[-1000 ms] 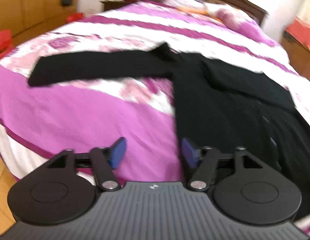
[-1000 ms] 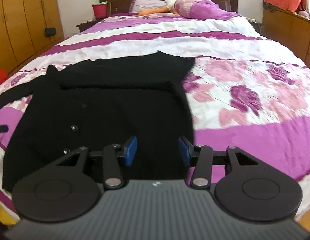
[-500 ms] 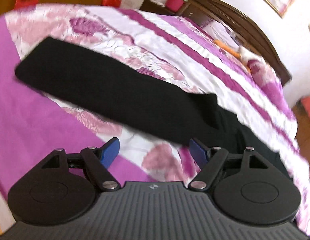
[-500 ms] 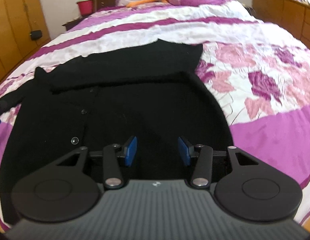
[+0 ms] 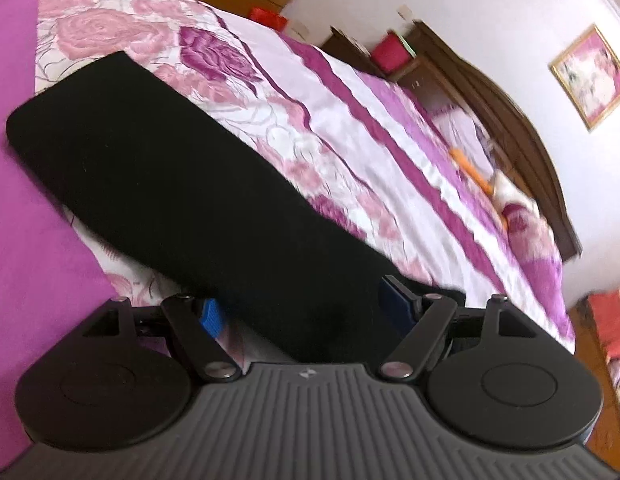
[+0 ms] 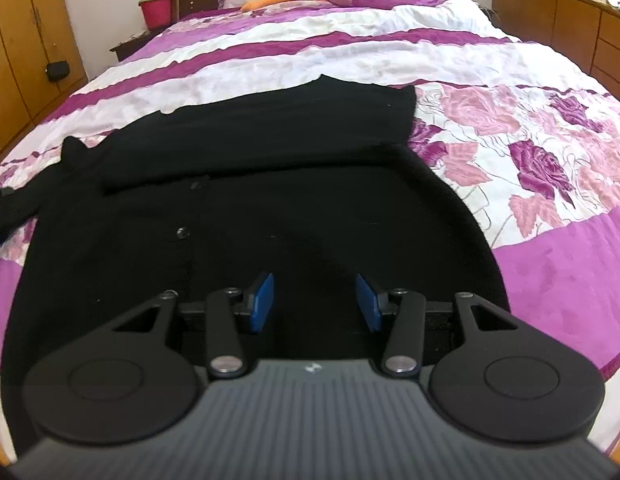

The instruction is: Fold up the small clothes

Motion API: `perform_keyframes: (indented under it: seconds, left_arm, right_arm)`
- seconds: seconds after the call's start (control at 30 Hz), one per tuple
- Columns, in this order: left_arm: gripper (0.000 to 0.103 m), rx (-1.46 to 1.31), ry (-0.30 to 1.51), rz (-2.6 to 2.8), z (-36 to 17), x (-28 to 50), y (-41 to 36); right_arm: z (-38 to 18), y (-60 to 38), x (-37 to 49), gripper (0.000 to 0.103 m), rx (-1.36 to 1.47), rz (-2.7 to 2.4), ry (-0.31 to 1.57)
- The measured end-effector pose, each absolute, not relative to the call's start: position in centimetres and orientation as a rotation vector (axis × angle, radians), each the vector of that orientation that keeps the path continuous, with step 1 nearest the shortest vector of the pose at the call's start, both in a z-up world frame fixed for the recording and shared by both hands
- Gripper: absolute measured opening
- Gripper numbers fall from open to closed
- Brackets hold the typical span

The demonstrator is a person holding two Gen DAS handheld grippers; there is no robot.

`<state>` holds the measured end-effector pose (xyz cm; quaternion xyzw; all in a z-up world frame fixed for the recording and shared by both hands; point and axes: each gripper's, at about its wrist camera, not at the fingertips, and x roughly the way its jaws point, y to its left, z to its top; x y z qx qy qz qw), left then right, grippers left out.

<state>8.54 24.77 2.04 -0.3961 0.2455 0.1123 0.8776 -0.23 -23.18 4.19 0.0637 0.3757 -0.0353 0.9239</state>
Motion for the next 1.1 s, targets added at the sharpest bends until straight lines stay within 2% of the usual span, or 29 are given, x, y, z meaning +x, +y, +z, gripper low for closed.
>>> perform_keyframes:
  seconds: [0.1,0.17,0.23,0.3,0.43,0.6,0.83,1.1]
  left_arm:
    - [0.077,-0.826,0.485,0.261,2.0,9.1,25.2]
    - [0.061,-0.817,0.471,0.287,2.0,9.2,25.5]
    - [0.022,-0.800,0.475,0.317,1.8,9.2,25.9]
    - [0.010,-0.819,0.475,0.320,1.5,8.9,26.8]
    - [0.008,-0.820,0.422,0.291,2.7,7.2,27.7]
    - [0.008,-0.659,0.323,0.271,7.1,5.7,25.6]
    - [0.008,-0.449,0.241,0.116,13.3,6.3,19.7]
    - [0.008,-0.327,0.261,-0.042,17.4,8.9,10.1]
  right_arm:
    - [4.4,-22.9,-0.1,0.048,0.127,-0.068,0.764]
    - [4.6,-22.9,0.0,0.048,0.131,-0.067,0.760]
    - [4.7,-23.0,0.0,0.048,0.138,-0.064,0.757]
    - [4.7,-23.0,0.1,0.048,0.148,-0.056,0.751]
    - [4.8,-23.2,0.5,0.048,0.161,-0.032,0.739]
    - [4.9,-23.4,0.6,0.048,0.178,0.000,0.720]
    - [4.8,-24.4,0.2,0.048,0.211,0.023,0.696]
    - [4.4,-26.6,-0.7,0.048,0.261,0.023,0.674]
